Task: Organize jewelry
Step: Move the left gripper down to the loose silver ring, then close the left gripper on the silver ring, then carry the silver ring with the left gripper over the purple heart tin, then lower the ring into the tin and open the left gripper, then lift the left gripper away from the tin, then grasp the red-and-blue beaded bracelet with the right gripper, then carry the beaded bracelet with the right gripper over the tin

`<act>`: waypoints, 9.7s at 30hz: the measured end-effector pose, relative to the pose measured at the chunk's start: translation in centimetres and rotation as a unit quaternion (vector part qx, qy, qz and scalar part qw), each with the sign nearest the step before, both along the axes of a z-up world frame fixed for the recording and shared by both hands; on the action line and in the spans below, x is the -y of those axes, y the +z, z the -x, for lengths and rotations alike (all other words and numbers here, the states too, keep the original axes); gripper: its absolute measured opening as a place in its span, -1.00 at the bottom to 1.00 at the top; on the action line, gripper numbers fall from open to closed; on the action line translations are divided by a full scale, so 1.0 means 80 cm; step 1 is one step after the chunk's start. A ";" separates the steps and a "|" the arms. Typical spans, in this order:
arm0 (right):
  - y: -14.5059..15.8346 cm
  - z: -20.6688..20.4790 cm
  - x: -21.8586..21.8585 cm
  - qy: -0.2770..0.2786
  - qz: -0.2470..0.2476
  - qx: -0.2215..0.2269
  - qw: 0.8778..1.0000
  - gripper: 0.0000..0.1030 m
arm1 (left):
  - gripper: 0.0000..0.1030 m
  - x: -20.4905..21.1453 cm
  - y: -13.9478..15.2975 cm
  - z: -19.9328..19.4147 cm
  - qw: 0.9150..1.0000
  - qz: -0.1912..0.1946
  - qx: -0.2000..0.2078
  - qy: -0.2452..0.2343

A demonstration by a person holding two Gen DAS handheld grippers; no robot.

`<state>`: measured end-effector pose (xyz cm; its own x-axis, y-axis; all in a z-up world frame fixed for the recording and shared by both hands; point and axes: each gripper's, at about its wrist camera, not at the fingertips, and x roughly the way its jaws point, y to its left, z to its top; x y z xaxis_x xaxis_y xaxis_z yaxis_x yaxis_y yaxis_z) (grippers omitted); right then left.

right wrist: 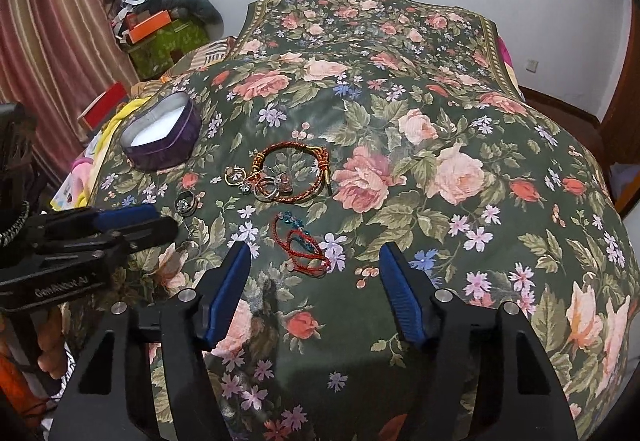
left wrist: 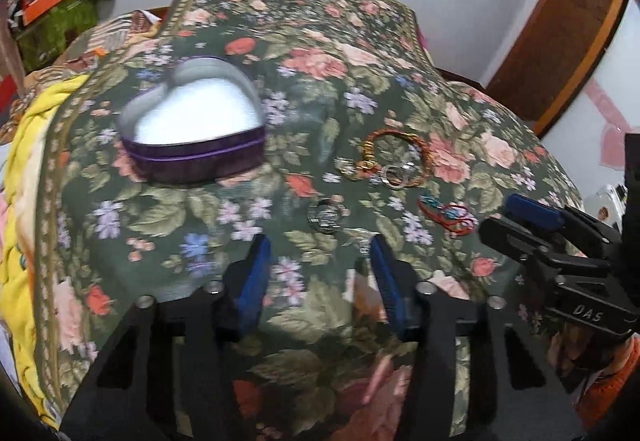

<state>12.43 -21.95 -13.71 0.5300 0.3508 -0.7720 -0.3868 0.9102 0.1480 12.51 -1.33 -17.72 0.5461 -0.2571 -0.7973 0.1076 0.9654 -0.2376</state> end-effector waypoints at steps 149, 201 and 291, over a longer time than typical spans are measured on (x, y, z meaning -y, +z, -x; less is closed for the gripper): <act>0.048 -0.072 -0.209 0.161 0.012 0.055 0.985 -0.61 | -1.00 -0.132 0.081 -0.032 0.991 -0.003 0.111 0.077; 0.078 -0.049 -0.132 0.103 0.002 0.065 0.993 -0.08 | 0.05 -0.109 0.083 -0.025 0.991 -0.054 0.092 0.079; 0.013 -0.059 0.023 0.025 -0.013 -0.016 0.999 -0.84 | -0.66 0.069 -0.021 -0.084 0.995 -0.057 -0.016 -0.077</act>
<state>17.14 -23.81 -12.66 0.4867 0.3961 -0.7786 -0.4273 0.8853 0.1832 19.27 -6.89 -19.39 0.4808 -0.2423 -0.8427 0.2497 0.9591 -0.1333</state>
